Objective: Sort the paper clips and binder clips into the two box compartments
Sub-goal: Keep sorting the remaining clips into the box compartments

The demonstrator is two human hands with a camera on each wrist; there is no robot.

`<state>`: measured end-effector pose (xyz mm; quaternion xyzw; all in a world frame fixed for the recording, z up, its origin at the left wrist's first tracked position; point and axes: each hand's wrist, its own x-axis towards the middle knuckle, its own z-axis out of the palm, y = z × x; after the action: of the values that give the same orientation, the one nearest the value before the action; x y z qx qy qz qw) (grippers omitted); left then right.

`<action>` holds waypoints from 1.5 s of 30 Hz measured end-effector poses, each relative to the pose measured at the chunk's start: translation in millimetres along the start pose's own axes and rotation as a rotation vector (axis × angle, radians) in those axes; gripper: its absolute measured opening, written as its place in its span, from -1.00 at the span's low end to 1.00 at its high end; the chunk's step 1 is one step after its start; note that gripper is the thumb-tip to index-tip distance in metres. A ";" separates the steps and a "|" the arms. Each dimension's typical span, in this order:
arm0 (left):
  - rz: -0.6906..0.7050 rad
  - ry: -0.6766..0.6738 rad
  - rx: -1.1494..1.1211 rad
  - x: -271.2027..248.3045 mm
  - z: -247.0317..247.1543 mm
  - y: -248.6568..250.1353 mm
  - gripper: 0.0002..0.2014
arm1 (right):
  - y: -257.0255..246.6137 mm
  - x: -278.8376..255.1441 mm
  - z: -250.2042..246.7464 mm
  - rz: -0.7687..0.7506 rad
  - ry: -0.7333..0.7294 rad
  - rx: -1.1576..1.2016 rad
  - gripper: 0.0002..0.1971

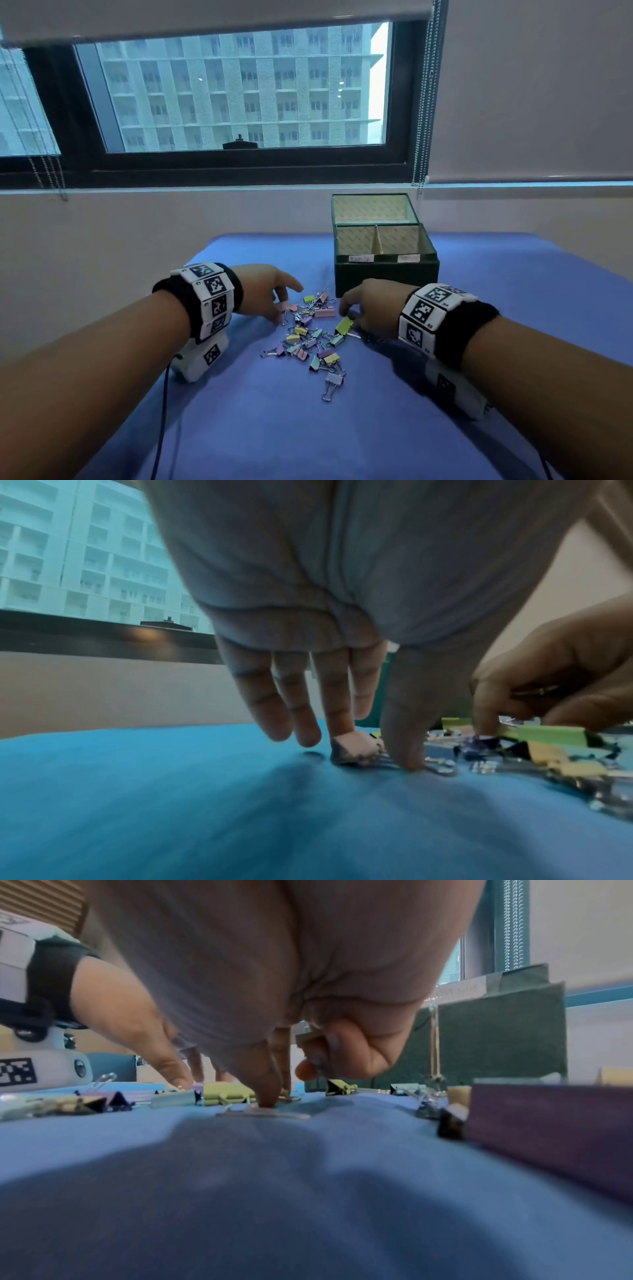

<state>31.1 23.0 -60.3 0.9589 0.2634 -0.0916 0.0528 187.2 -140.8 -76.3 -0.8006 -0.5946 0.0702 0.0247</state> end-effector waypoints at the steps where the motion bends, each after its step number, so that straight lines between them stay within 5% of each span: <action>1: -0.005 0.034 -0.008 0.1 0.4 -0.7 -0.38 | 0.2 -0.8 -0.3 -0.007 0.012 0.006 -0.74; 5: -0.021 0.234 -0.069 -1.1 -1.3 -6.8 -0.71 | -0.2 -2.5 -0.6 -0.031 0.075 -0.009 -0.85; 8: 0.008 0.263 -0.072 -2.0 -0.6 -5.3 -0.85 | -2.0 -3.4 -1.6 -0.028 0.101 -0.019 -0.94; 14: 0.029 0.319 -0.121 3.9 2.5 1.3 -0.88 | -1.3 -2.6 -2.9 -0.008 0.156 0.010 -0.97; 19: 0.056 0.196 -0.066 11.4 9.1 3.4 -0.78 | -2.5 -3.9 -5.4 -0.005 0.191 0.002 -0.93; 23: 0.078 0.236 -0.039 11.9 9.9 4.1 -0.85 | -3.1 -2.6 -10.0 -0.021 0.285 0.036 -0.96; 30: 0.066 0.294 -0.010 15.2 10.7 -2.1 -0.85 | 9.0 28.2 -67.1 0.164 0.488 0.080 -0.91; 34: 0.077 0.385 -0.075 14.4 8.2 -4.5 -0.86 | 17.1 34.5 -90.9 0.118 0.450 0.158 -0.59; 38: 0.094 0.441 -0.145 17.1 6.6 -5.3 -0.85 | 33.6 7.0 -91.3 0.048 0.539 0.229 -0.76; 41: 0.073 0.453 -0.176 22.9 0.2 -4.1 -0.85 | 56.1 -28.8 -79.7 0.030 0.417 0.108 -0.94; 45: 0.031 0.596 -0.288 36.1 -22.8 10.7 -0.89 | 96.1 -74.7 -55.0 0.218 0.071 -0.138 -0.88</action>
<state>70.5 35.2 -44.8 0.9301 0.2628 0.2320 0.1099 265.0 -237.8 -27.5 -0.8622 -0.5063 0.0031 -0.0172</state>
